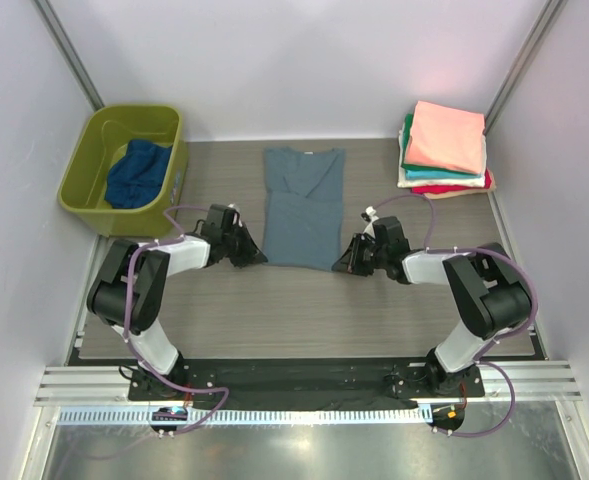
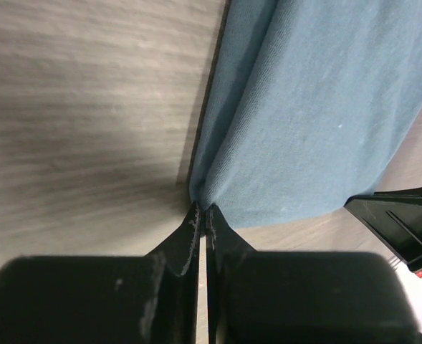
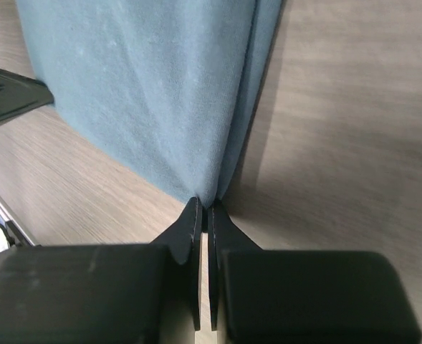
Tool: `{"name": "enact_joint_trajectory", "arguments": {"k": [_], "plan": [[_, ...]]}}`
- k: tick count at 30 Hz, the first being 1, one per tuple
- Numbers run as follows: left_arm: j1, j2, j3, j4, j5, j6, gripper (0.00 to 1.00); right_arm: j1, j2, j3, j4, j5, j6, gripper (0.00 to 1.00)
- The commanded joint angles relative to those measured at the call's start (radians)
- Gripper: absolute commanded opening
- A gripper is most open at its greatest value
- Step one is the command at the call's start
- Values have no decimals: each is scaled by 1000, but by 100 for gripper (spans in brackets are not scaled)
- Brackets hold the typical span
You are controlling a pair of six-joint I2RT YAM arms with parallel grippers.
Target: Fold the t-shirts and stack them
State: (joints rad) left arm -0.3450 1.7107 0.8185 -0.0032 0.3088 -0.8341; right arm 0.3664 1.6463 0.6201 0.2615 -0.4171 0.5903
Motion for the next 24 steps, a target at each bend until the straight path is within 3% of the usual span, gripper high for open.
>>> {"name": "enact_joint_trajectory", "arguments": {"k": [1, 12, 24], "plan": [[-15, -65, -10, -41, -20, 4, 0, 5, -51, -37, -203, 54, -40, 1], [-86, -392, -67, -312, -103, -45, 0, 22, -368, -23, -496, 63, -53, 1], [-296, -807, -85, -656, -231, -189, 0, 167, -745, 9, -841, 90, 11, 1]]}}
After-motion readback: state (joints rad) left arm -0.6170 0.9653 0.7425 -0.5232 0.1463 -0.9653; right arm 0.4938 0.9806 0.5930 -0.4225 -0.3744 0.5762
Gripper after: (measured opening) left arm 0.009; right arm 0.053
